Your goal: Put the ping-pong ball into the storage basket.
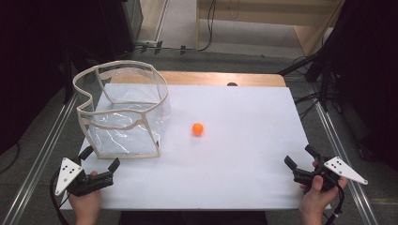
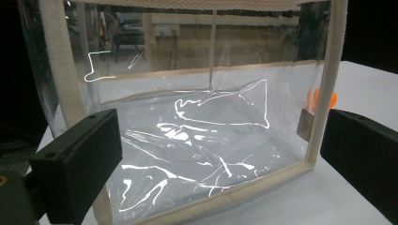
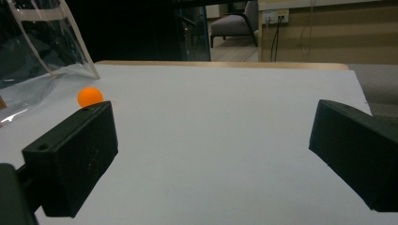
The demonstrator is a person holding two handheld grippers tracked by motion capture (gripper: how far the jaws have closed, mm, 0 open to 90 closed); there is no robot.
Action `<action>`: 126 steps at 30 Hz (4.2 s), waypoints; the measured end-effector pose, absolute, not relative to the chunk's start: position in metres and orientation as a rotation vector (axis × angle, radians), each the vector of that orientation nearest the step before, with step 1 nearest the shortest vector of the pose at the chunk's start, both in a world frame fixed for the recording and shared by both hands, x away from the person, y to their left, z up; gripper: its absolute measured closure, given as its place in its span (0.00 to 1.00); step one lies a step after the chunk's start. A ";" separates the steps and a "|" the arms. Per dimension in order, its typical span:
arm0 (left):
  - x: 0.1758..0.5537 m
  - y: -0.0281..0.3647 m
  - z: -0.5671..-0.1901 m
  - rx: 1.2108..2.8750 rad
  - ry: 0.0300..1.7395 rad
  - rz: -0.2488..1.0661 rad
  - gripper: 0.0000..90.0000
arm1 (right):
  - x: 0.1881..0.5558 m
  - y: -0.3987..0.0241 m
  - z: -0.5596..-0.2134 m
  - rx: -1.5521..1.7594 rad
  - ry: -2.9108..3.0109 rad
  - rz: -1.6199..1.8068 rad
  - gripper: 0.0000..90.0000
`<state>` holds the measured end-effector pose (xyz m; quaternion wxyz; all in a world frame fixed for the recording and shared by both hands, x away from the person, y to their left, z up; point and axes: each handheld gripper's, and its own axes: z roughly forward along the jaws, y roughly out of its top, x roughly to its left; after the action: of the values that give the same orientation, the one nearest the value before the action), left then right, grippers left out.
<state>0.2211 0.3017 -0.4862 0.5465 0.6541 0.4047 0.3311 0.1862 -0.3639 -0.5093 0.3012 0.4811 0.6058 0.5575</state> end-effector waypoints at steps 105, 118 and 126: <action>0.219 0.294 -0.487 1.606 0.932 0.810 0.00 | 0.312 -0.237 -0.423 0.930 2.274 1.297 0.00; 0.219 0.294 -0.487 1.600 0.934 0.807 0.00 | 0.325 -0.224 -0.419 0.906 2.336 1.275 0.00; 0.219 0.294 -0.487 1.598 0.934 0.806 0.00 | 0.334 -0.213 -0.414 0.892 2.379 1.256 0.00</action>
<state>0.2188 0.2944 -0.4874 0.5322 0.6701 0.3917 0.3380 0.3340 -0.2132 -0.4145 0.1532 0.3109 0.8294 0.4381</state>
